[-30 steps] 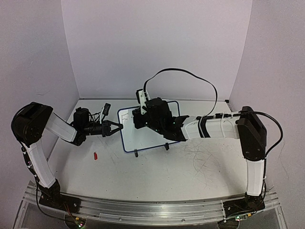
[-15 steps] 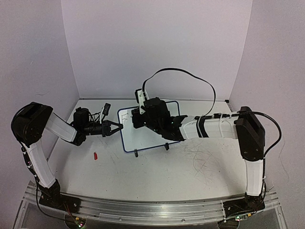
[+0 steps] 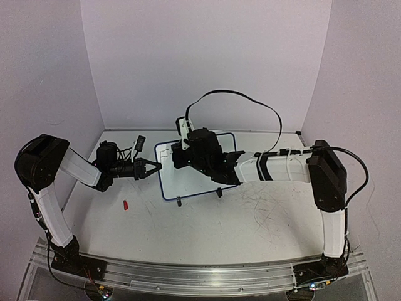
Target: Write a sentence on the whiteboard
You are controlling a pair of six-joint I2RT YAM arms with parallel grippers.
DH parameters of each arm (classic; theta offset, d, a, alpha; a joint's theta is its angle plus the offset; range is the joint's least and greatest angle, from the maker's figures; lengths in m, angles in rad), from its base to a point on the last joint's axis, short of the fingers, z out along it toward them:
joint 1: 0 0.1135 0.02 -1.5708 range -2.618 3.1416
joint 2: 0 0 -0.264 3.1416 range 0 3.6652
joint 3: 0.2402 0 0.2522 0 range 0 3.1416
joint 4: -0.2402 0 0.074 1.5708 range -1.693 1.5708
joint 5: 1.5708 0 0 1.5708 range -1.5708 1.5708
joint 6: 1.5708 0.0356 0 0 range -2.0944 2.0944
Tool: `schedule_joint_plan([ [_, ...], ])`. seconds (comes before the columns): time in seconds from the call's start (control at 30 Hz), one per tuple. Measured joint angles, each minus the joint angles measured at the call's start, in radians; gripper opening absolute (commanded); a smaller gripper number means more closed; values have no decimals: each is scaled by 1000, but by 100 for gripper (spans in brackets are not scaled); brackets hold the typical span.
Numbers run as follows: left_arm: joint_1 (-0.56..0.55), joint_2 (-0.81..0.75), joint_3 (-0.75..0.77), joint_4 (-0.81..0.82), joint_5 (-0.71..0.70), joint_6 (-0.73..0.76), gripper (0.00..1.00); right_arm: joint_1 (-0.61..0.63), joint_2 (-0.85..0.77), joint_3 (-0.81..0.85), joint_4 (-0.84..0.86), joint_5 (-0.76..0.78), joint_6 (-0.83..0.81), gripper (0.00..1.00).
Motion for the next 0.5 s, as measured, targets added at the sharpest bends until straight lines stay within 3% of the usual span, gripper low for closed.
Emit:
schedule_joint_plan([
  [0.5, 0, 0, 0, -2, 0, 0, 0, 8, 13, 11, -11, -12, 8, 0],
])
